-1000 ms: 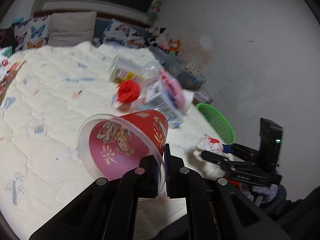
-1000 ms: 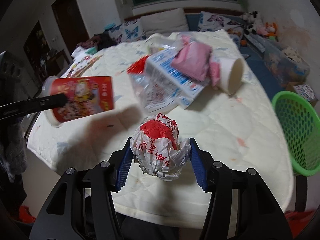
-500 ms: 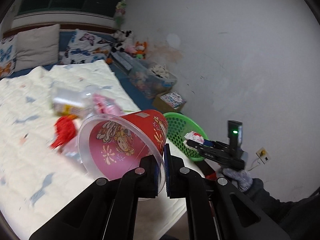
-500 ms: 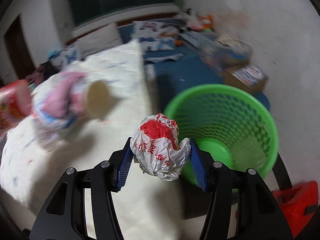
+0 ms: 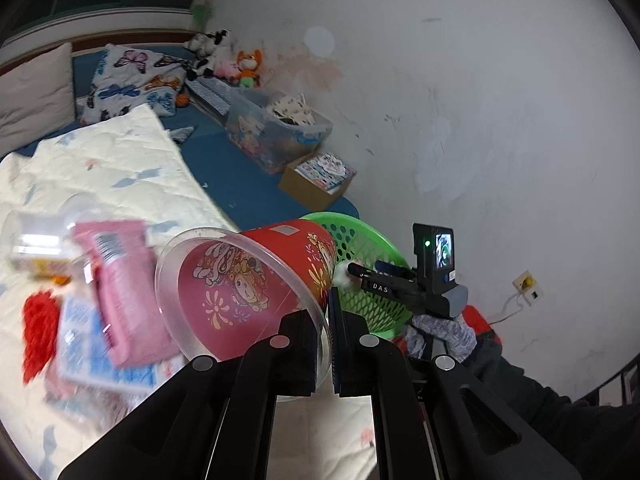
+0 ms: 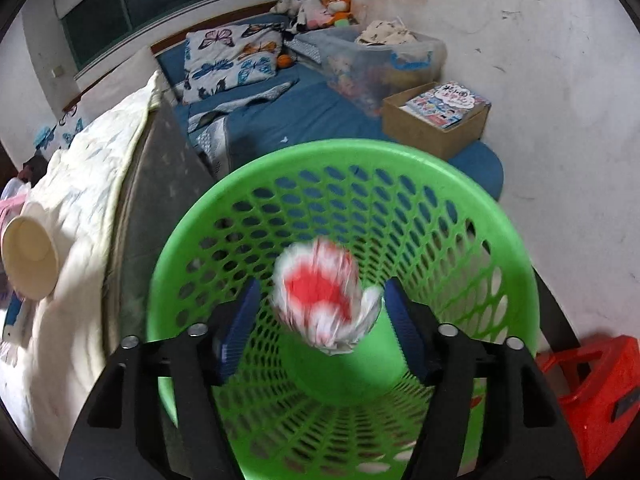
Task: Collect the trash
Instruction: 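Carry the paper ball with the right tool over the green wastebasket and release it, then lower the red cup with the left tool into the green wastebasket and release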
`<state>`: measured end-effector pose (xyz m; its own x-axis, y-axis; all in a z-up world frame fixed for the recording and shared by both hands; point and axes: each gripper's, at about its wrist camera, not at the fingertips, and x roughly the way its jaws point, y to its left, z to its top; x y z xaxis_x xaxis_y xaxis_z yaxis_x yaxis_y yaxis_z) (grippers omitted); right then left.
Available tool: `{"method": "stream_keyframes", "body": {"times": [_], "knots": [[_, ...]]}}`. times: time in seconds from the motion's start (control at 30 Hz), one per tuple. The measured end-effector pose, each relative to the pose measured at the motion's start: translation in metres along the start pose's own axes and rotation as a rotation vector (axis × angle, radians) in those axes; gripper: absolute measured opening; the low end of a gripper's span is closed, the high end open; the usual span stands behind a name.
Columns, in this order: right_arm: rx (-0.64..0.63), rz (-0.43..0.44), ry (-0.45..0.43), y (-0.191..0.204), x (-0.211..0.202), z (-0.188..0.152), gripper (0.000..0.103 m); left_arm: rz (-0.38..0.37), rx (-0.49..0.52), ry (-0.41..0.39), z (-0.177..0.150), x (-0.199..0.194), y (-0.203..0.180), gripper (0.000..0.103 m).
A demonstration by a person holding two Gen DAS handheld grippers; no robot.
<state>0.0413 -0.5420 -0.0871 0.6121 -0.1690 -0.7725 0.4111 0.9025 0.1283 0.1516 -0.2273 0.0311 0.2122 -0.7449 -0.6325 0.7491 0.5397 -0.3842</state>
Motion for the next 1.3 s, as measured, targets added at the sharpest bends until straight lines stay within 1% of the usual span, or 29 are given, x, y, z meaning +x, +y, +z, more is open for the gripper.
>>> {"method": "stream_keyframes", "body": {"times": [0.03,0.17,0.37,0.47,0.5,0.6,0.67,0.73,0.77,0.9,1.0,1.17,1.23,1.3], "knots": [[0.003,0.001,-0.005,-0.004,0.0,0.001,0.072,-0.001,0.006,0.011,0.003,0.008,-0.002,0.005],[-0.016,-0.043,-0.046,-0.015,-0.01,0.002,0.072,-0.021,0.029,0.053,0.014,0.038,-0.014,0.005],[0.015,-0.048,-0.083,-0.036,-0.032,-0.004,0.075,-0.045,0.066,0.129,0.03,0.09,-0.032,0.005],[0.037,-0.045,-0.107,-0.045,-0.046,-0.009,0.076,-0.061,0.088,0.184,0.034,0.119,-0.042,0.005],[0.045,-0.045,-0.114,-0.048,-0.051,-0.011,0.076,-0.054,0.1,0.202,0.035,0.129,-0.047,0.005],[0.068,-0.046,-0.135,-0.053,-0.061,-0.015,0.076,-0.074,0.118,0.262,0.037,0.156,-0.057,0.005],[0.081,-0.052,-0.143,-0.056,-0.065,-0.019,0.076,-0.069,0.146,0.302,0.039,0.174,-0.065,0.005],[0.09,-0.055,-0.147,-0.059,-0.069,-0.023,0.076,-0.057,0.16,0.33,0.038,0.189,-0.071,0.005],[0.096,-0.06,-0.152,-0.061,-0.07,-0.025,0.076,-0.067,0.174,0.361,0.037,0.2,-0.077,0.005],[0.111,-0.1,-0.173,-0.068,-0.078,-0.03,0.076,-0.084,0.176,0.429,0.032,0.227,-0.087,0.005],[0.135,-0.106,-0.178,-0.077,-0.083,-0.033,0.076,-0.079,0.182,0.471,0.026,0.244,-0.093,0.005],[0.155,-0.122,-0.18,-0.088,-0.086,-0.04,0.076,-0.041,0.186,0.512,0.018,0.264,-0.102,0.006],[0.165,-0.118,-0.177,-0.09,-0.087,-0.044,0.076,-0.032,0.176,0.529,0.015,0.27,-0.102,0.011],[0.177,-0.116,-0.171,-0.092,-0.087,-0.048,0.076,-0.03,0.163,0.542,0.013,0.277,-0.101,0.012]]}}
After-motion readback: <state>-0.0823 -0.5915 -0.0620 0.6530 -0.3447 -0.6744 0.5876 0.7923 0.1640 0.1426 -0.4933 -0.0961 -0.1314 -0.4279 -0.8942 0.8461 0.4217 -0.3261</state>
